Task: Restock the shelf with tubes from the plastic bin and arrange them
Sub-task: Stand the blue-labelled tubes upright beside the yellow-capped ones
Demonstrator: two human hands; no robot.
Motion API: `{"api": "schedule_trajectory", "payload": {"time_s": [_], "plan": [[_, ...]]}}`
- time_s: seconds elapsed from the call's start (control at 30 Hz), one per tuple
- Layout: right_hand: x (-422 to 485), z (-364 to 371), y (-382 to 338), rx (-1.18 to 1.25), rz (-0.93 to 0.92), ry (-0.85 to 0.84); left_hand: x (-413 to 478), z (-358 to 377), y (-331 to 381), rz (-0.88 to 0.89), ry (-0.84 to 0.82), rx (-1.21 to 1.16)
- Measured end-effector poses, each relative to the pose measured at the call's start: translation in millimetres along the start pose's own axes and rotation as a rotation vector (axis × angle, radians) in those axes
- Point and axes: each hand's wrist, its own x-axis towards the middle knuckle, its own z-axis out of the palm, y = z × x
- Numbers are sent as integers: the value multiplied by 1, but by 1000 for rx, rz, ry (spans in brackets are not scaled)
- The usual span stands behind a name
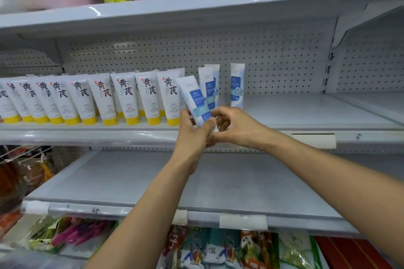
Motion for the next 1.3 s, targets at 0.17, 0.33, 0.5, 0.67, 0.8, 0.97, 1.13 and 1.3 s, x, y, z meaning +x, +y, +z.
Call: {"api": "schedule_trajectory", "payload": {"time_s": [0.17,0.33,0.5,0.67,0.8,0.97,1.13,1.3], "plan": [[-3,-1,-2,29,29,66,-2,3,2,16,-71,65],[7,-21,6,117,135,249,5,-17,-1,271,29,550],[22,-35,19,61,252,317,9,-31,-7,375,67,823],[28,-32,28,-21,311,305,11,-36,-11,356,39,855],[28,-29,31,-52,321,279,14,-39,-12,340,23,870],[32,-29,33,-72,350,275,13,-38,-12,323,8,865],[28,-28,35,-91,387,271,8,-35,-8,281,-45,862],[-5,-27,34,-243,347,356,-4,-36,-6,257,-81,859]]}}
